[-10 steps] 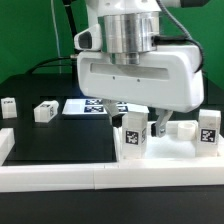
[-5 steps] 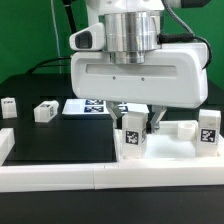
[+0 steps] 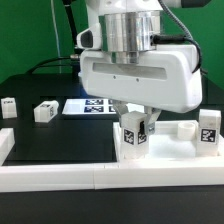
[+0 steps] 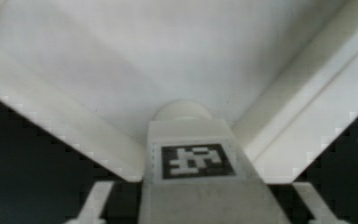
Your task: Assemble square table
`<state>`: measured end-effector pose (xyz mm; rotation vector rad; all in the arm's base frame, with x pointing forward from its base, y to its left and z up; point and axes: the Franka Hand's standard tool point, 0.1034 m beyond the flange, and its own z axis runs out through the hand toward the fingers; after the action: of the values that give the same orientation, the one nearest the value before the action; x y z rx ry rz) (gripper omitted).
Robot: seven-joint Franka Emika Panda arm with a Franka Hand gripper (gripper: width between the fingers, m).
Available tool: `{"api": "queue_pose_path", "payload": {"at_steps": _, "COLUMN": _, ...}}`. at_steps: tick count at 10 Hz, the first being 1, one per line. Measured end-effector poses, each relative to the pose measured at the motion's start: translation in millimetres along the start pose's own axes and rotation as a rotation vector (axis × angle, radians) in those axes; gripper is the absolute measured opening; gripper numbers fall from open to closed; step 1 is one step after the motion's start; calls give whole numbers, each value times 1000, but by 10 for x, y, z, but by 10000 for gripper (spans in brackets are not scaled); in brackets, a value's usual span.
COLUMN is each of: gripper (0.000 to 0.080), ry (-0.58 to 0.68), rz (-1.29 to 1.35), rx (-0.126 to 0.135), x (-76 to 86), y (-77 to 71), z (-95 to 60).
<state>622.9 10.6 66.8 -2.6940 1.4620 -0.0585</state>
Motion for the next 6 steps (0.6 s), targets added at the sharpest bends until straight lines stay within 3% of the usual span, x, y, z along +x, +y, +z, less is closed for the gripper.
{"api": "queue_pose_path", "payload": {"at_steps": 3, "gripper": 290, "ry": -47, "rz": 375, "rx": -6, "x": 13, "y": 8, "z": -20}}
{"api": "queue_pose_path", "payload": {"at_steps": 6, "gripper": 290, "ry": -104, "rz": 780, "rx": 16, "x": 8, "y": -46, "z": -22}}
